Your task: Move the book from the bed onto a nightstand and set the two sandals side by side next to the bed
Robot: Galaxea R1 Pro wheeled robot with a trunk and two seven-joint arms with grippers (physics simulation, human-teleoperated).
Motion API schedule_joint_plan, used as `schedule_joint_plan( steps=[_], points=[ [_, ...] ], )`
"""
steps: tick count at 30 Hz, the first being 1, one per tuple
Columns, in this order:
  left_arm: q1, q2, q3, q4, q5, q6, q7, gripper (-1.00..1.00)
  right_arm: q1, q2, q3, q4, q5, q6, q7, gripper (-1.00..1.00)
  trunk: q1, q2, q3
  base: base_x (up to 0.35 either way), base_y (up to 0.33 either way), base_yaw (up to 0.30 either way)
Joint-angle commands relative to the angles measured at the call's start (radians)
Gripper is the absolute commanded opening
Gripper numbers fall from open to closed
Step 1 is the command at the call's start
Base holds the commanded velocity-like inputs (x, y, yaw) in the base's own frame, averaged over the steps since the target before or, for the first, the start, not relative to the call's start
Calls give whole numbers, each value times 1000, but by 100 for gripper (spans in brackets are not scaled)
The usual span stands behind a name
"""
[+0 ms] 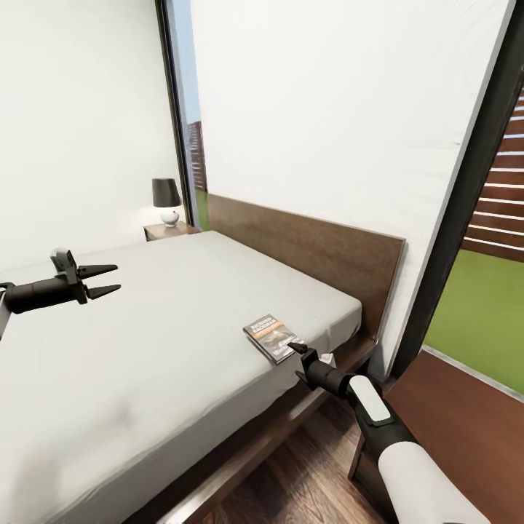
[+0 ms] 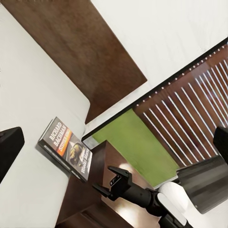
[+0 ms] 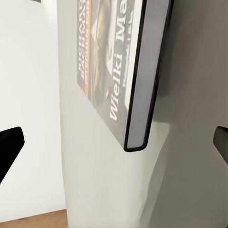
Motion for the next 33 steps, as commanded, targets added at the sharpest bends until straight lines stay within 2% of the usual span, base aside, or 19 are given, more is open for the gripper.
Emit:
schedule_joint_plan(
  steps=[1, 20, 33],
  points=[
    [-1, 0, 5, 0, -11, 10, -8, 100, -1, 1, -6, 0, 3, 7, 3, 100, 0, 0, -1, 0, 0, 5],
    [-1, 4, 5, 0, -11, 10, -8, 100, -1, 1, -8, -4, 3, 2, 1, 100, 0, 0, -1, 0, 0, 1],
    [-1, 17, 4, 0, -11, 10, -9, 100, -1, 0, -11, -20, 1, -2, 0, 100, 0, 0, -1, 0, 0, 0]
  ],
)
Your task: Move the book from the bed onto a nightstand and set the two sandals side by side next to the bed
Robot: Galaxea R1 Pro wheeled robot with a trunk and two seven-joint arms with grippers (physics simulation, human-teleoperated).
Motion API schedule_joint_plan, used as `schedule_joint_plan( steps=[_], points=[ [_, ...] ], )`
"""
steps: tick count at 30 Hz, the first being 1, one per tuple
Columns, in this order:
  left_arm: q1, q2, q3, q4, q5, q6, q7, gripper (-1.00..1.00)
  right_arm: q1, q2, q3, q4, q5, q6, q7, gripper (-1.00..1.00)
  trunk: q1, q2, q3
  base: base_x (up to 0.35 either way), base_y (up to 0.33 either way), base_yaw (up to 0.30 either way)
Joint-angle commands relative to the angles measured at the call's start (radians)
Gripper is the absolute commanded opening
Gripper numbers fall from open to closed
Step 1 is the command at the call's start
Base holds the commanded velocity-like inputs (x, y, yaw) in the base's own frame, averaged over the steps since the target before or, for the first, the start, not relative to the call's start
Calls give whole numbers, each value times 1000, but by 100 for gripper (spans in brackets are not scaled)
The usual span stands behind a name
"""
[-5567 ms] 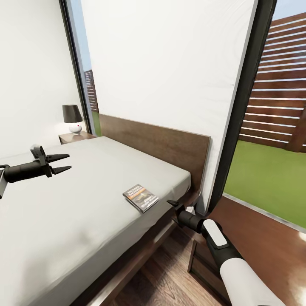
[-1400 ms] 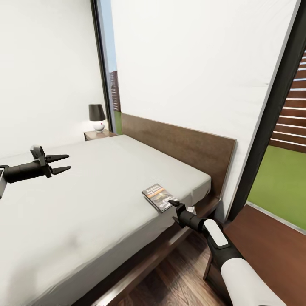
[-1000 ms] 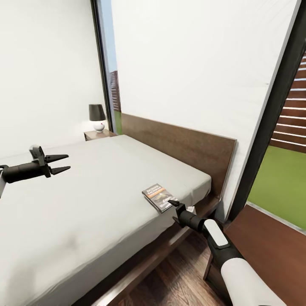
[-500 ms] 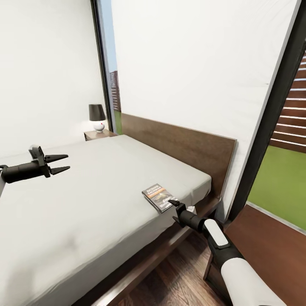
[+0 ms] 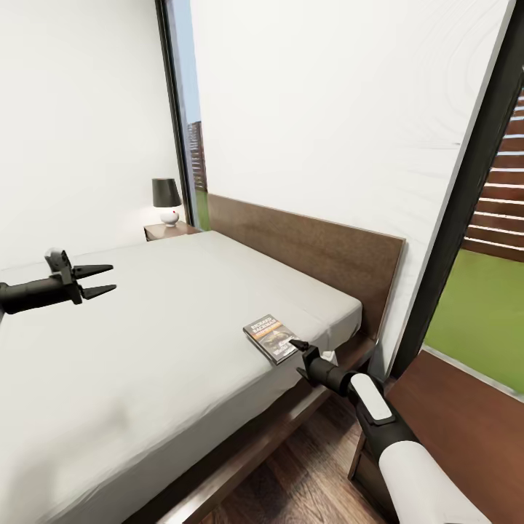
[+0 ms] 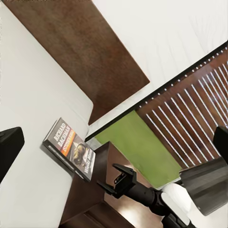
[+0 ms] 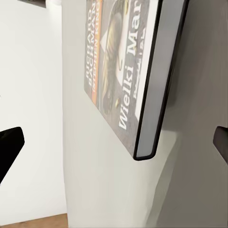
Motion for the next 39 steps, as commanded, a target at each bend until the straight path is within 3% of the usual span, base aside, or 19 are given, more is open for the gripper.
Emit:
schedule_joint_plan(
  steps=[1, 39],
  points=[
    [-1, 1, 4, 0, -11, 11, -8, 100, -1, 1, -7, -1, 2, 6, 3, 100, 0, 0, -1, 0, 0, 0],
    [-1, 32, 4, 1, -11, 9, -9, 100, -2, 0, -13, -7, 1, -61, -7, 100, 0, 0, -1, 0, 0, 0]
  ],
)
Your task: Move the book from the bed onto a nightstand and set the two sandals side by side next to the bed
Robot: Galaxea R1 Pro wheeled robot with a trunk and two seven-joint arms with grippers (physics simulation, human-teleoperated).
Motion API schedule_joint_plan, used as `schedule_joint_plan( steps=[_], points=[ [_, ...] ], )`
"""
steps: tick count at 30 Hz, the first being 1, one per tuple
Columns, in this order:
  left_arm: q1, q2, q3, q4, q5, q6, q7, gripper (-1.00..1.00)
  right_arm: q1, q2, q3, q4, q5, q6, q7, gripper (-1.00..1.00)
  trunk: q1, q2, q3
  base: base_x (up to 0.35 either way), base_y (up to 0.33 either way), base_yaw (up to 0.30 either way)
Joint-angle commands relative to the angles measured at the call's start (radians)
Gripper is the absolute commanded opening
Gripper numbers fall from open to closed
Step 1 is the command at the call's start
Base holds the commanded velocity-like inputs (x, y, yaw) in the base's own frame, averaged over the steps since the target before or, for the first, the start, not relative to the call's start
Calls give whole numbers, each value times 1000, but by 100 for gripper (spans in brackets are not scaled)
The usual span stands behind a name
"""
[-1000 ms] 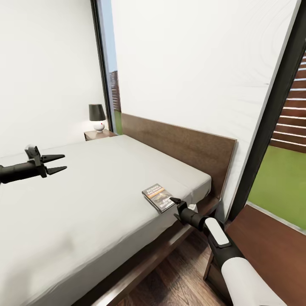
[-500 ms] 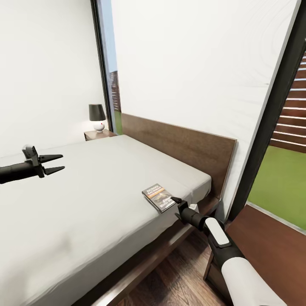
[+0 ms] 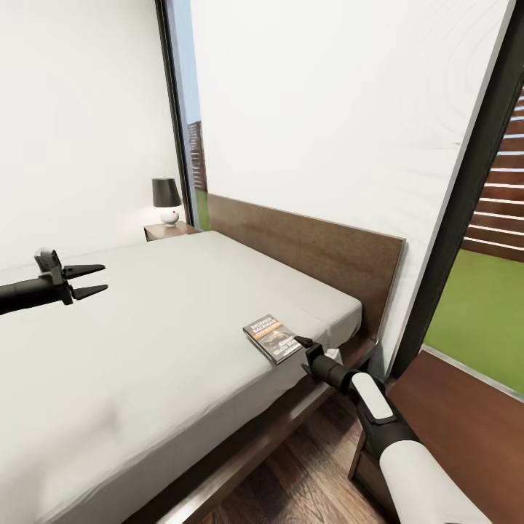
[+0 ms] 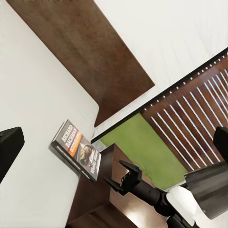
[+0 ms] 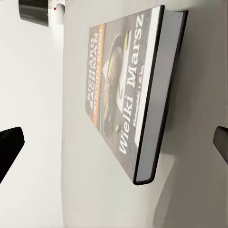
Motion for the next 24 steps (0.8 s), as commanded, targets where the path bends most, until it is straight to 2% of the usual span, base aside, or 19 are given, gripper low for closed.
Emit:
schedule_joint_plan(
  steps=[1, 12, 24],
  points=[
    [-1, 0, 4, 0, -11, 10, -8, 100, 0, 0, -6, 0, 1, 7, 2, 100, 0, 0, -1, 0, 0, 0],
    [-1, 1, 3, 0, -11, 9, -7, 100, -1, -16, -8, 0, 1, 2, 2, 100, 0, 0, -1, 0, 0, 13],
    [-1, 1, 3, 0, -11, 9, -7, 100, 0, -19, -8, 0, 1, -1, 2, 100, 0, 0, -1, 0, 0, 118]
  ],
)
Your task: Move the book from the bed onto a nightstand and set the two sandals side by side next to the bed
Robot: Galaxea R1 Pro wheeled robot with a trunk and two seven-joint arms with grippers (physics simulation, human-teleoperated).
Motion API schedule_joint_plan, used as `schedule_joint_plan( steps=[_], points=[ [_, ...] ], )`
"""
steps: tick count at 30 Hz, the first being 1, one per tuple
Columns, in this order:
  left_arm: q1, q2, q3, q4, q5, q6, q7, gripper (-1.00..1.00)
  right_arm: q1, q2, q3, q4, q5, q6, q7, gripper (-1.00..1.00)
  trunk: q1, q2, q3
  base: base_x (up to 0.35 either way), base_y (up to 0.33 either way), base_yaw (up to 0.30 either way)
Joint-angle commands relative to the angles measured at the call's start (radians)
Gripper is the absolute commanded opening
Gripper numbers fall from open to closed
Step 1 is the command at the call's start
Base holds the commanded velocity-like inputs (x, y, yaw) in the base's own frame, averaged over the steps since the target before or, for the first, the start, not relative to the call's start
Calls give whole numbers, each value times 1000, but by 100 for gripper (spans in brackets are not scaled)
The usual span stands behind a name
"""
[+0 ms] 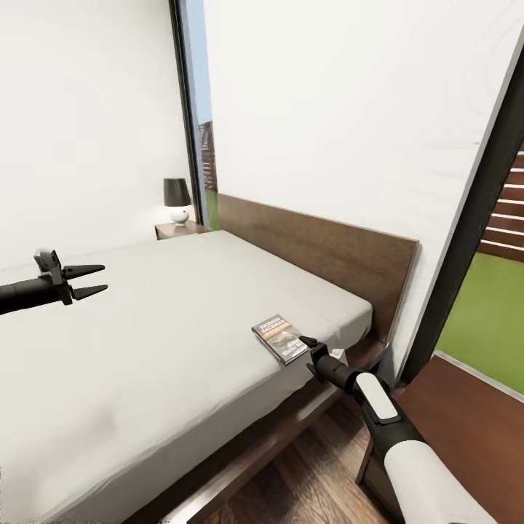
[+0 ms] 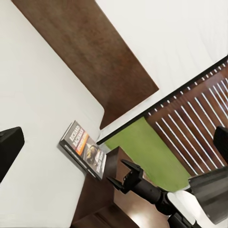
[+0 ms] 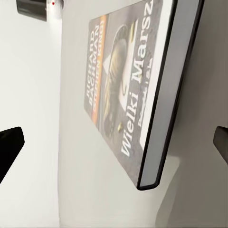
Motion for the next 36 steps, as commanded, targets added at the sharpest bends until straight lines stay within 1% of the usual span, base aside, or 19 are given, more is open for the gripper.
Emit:
schedule_joint_plan(
  steps=[1, 36],
  points=[
    [-1, -1, 4, 0, -11, 10, -8, 100, 0, 1, -6, 0, 1, 7, 2, 100, 0, 0, -1, 0, 0, 71],
    [-1, -1, 4, 0, -11, 10, -8, 100, -1, 0, -7, 0, 1, 8, 2, 100, 0, 0, -1, 0, 0, 8]
  ],
)
